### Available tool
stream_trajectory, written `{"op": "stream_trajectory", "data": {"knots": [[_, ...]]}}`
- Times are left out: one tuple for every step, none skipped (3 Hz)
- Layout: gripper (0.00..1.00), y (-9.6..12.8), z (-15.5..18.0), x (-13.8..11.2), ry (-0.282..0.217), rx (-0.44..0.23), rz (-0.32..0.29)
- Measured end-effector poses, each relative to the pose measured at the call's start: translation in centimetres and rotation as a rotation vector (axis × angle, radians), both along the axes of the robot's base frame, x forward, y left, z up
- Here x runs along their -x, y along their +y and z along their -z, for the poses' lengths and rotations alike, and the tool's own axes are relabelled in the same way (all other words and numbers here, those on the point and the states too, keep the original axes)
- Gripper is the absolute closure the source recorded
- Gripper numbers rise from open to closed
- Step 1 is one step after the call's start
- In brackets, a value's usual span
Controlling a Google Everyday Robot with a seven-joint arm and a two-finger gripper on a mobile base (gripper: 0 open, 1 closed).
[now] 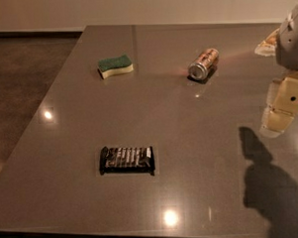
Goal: Pick orange can
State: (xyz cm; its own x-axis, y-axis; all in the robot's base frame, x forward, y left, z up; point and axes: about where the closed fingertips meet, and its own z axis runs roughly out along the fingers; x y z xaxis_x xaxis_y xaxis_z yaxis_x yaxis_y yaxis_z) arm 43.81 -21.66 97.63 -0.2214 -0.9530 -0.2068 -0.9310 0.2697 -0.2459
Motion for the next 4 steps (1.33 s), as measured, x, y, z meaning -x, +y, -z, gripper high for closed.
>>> {"op": "stream_trajectory", "data": {"knots": [[0.0,0.1,0.0,-0.1,-0.003,0.002,-0.003],[0.0,0.5,-0.3,-0.9,-0.028,0.021,-0.024],[0.0,1.4,-0.3,-4.0,-0.075,0.067,-0.089],[0.0,1.8,0.4,-7.6,-0.097,0.139,-0.169]]}}
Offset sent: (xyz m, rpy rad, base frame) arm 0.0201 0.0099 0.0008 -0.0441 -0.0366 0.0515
